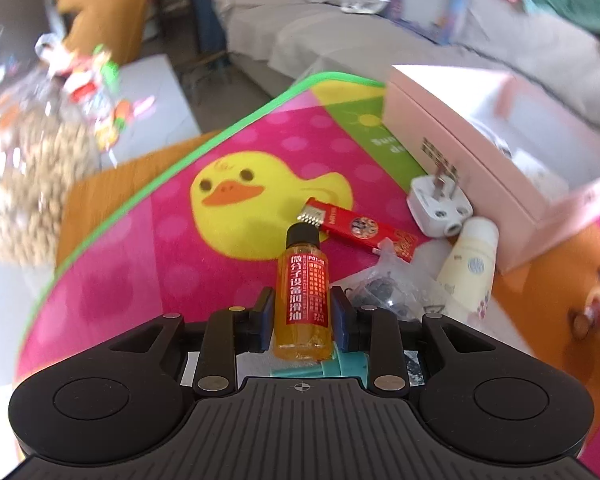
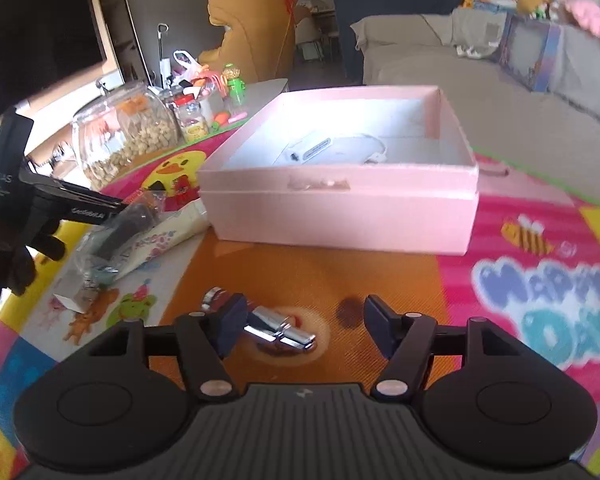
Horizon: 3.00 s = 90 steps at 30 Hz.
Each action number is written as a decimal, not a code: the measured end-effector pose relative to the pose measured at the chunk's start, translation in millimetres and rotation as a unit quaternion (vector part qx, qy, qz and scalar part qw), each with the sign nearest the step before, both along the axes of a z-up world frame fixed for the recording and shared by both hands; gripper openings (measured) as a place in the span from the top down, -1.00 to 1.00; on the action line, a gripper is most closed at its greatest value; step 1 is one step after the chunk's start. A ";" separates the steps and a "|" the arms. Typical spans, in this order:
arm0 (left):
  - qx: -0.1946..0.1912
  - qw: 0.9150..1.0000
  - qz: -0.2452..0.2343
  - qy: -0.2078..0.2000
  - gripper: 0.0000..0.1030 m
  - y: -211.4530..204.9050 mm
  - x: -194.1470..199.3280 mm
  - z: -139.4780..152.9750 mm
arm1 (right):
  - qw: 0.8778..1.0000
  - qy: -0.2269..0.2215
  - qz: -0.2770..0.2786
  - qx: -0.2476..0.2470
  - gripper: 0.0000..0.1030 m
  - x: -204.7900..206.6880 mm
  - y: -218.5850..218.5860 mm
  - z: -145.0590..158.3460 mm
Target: Organize rigid objects
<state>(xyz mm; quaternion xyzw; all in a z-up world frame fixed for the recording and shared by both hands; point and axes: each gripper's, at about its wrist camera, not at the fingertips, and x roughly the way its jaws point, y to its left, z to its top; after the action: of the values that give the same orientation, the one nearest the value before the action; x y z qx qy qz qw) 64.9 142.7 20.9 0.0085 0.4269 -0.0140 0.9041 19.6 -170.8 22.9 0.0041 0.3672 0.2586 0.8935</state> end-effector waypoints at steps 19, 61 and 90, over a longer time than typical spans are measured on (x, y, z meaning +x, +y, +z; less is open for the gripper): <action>-0.042 0.988 -0.040 -0.144 0.38 -36.5 -84.1 60.6 | 0.994 -0.046 0.020 -0.099 -0.27 -22.7 30.8 -5.7; -0.046 0.996 -0.064 -0.027 0.37 -113.8 -108.3 -6.8 | 0.992 -0.074 -0.050 -0.086 -0.73 -18.4 21.4 6.7; -0.089 0.995 -0.033 0.030 0.37 -105.9 -95.3 0.8 | 0.990 -0.035 -0.079 -0.108 -0.38 5.5 19.6 -7.1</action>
<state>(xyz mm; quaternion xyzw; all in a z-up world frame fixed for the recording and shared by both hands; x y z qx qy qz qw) -30.3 36.8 21.7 -0.0582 0.4505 -0.0822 0.8871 25.1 -151.1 15.8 -0.0720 0.3603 0.1463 0.9185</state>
